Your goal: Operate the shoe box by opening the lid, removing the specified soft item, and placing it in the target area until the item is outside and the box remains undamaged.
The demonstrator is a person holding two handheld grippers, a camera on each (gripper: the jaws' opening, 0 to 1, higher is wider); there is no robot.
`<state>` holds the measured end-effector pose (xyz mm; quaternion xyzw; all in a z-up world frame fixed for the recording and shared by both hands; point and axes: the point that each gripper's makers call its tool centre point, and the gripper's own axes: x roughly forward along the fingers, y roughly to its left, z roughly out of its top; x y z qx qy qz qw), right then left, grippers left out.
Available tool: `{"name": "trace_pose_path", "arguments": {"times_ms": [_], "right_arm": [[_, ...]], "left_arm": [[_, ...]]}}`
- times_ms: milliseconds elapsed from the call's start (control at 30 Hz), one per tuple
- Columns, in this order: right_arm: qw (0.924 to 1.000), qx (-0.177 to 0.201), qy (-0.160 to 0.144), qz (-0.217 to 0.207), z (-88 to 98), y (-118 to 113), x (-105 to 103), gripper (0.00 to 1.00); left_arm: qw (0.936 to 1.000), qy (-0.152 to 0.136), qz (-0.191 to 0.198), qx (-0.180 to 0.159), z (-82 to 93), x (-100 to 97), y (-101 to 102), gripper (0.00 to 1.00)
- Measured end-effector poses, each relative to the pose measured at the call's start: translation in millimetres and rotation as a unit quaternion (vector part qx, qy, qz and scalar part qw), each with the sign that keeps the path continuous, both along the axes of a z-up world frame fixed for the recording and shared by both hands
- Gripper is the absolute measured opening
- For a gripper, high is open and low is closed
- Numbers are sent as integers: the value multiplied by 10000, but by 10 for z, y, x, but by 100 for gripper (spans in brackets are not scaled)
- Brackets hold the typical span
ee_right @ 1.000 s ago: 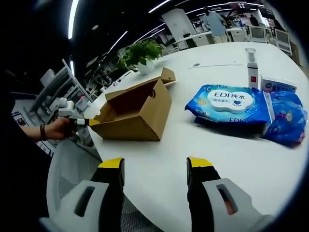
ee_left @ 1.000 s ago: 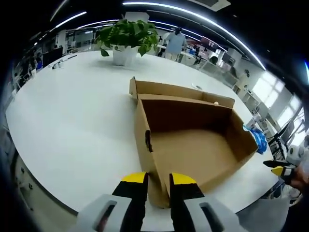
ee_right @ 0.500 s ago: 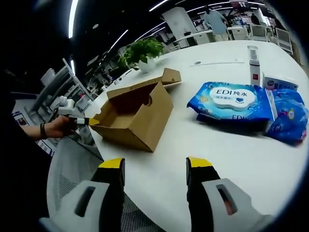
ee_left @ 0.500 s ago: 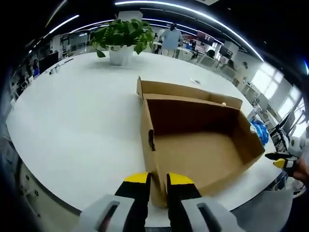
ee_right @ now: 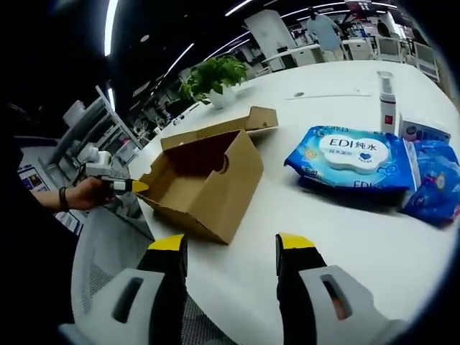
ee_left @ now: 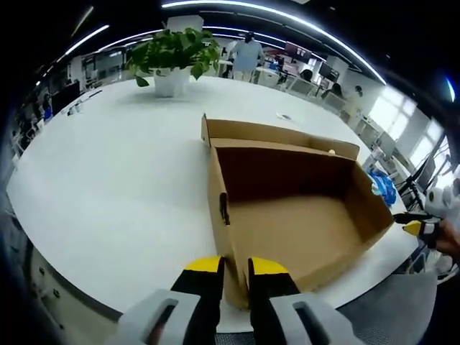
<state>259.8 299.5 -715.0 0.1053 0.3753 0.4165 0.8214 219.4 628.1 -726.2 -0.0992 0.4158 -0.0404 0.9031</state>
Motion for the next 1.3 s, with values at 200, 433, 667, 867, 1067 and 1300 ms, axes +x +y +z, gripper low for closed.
{"name": "trace_pose_path", "arguments": {"times_ms": [200,433,667,867,1067,1300], "right_arm": [[9999,-5,-98,83,74,119,191,45],[9995,140,-281,-25,233,299,518,45],[9983,261,-277,-450,295,376,809,42],[9975,235,-303,-589,343,399,993,41],[9979,104,-292,-571,324,467,1149,40],[9961,-18,-222,-857,286,463,1432,39]], "left_arm": [[10000,-10,-35,-33,-6,7,-14,13],[10000,-16,-55,-61,-38,27,2,13],[9999,-18,-58,-123,-55,37,5,13],[9999,-43,-39,-159,-63,44,0,13],[9998,-89,-51,-187,-53,46,-22,13],[9999,-93,-109,-43,-18,19,-75,13]]}}
